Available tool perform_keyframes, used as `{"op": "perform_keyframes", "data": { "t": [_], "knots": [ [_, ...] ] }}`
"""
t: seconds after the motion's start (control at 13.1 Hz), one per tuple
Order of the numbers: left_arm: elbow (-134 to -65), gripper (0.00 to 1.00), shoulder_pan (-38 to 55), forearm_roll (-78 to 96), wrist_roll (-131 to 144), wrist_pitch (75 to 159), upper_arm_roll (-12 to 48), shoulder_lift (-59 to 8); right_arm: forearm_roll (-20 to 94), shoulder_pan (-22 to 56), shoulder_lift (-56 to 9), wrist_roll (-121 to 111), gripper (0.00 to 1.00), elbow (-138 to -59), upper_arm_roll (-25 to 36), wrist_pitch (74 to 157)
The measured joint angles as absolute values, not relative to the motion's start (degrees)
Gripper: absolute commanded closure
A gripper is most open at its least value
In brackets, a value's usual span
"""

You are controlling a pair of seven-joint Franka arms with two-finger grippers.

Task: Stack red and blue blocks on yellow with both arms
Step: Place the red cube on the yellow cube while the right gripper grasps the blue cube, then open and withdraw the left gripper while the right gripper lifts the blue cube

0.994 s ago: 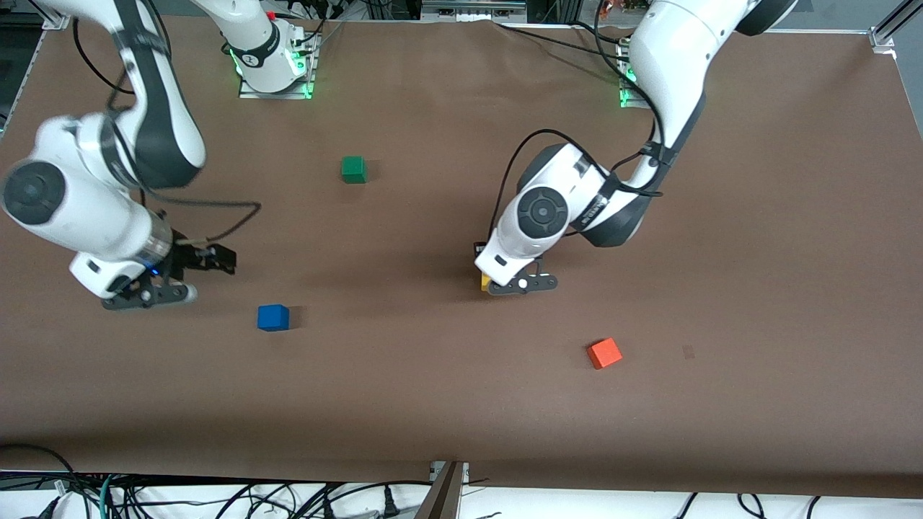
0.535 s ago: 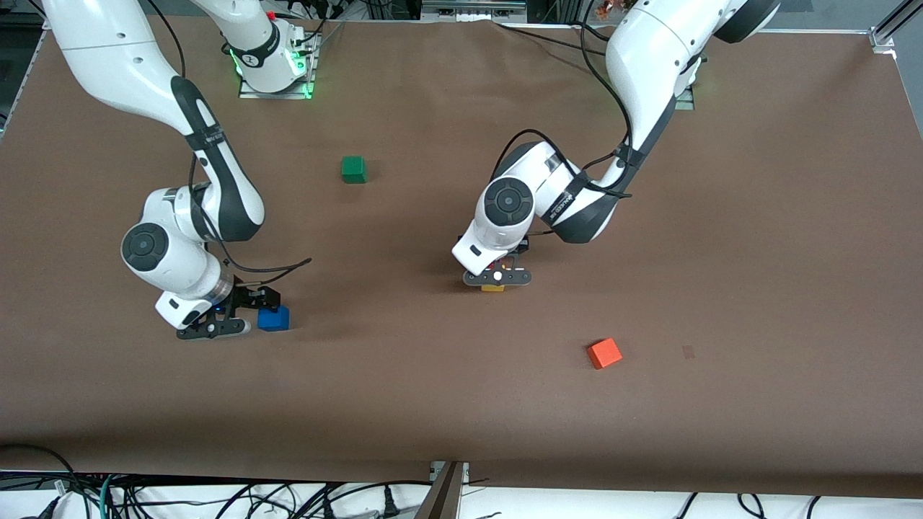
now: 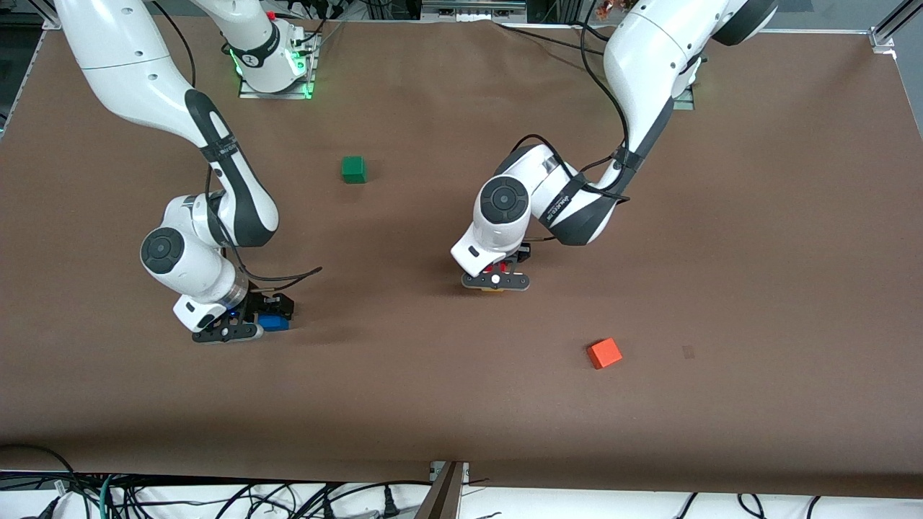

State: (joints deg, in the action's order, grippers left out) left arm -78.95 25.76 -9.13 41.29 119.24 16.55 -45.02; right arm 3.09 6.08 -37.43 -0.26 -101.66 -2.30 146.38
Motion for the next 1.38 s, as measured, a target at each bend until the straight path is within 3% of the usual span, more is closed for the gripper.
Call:
{"op": "perform_keyframes", "data": {
  "t": [0.08, 0.15, 0.23, 0.38, 0.69, 1.07, 1.38],
  "knots": [
    [-78.94, 0.73, 25.76, -9.13, 41.26, 119.57, 16.49, -45.03, 3.09, 6.08, -37.47, -0.26, 0.33, -101.64, -2.29, 146.39],
    [-78.94, 0.31, 25.76, -9.13, 41.25, 119.89, 16.46, -45.06, 3.09, 6.08, -37.54, -0.26, 0.41, -101.59, -2.29, 146.4],
    [-78.94, 0.0, 25.76, -9.13, 41.25, 120.08, 16.45, -45.07, 3.09, 6.08, -37.6, -0.26, 0.48, -101.53, -2.29, 146.42],
    [-78.94, 0.0, 25.75, -9.14, 41.28, 120.43, 16.39, -45.35, 3.1, 6.08, -37.62, -0.27, 0.58, -101.28, -2.28, 146.48],
    [-76.74, 0.0, 24.55, -9.13, 41.42, 119.86, 15.77, -45.25, 3.1, 6.18, -37.66, -0.29, 0.59, -98.44, -2.32, 142.78],
    [-66.05, 0.0, 15.99, -9.15, 40.89, 106.67, 15.7, -39.03, 3.64, 9.94, -37.26, 4.24, 0.58, -86.89, -2.75, 125.64],
    [-65.04, 0.0, 9.62, -9.16, 32.24, 104.43, 15.63, -33.11, 3.86, 18.18, -36.86, 18.96, 0.58, -78.36, -3.18, 115.3]
  ]
}}
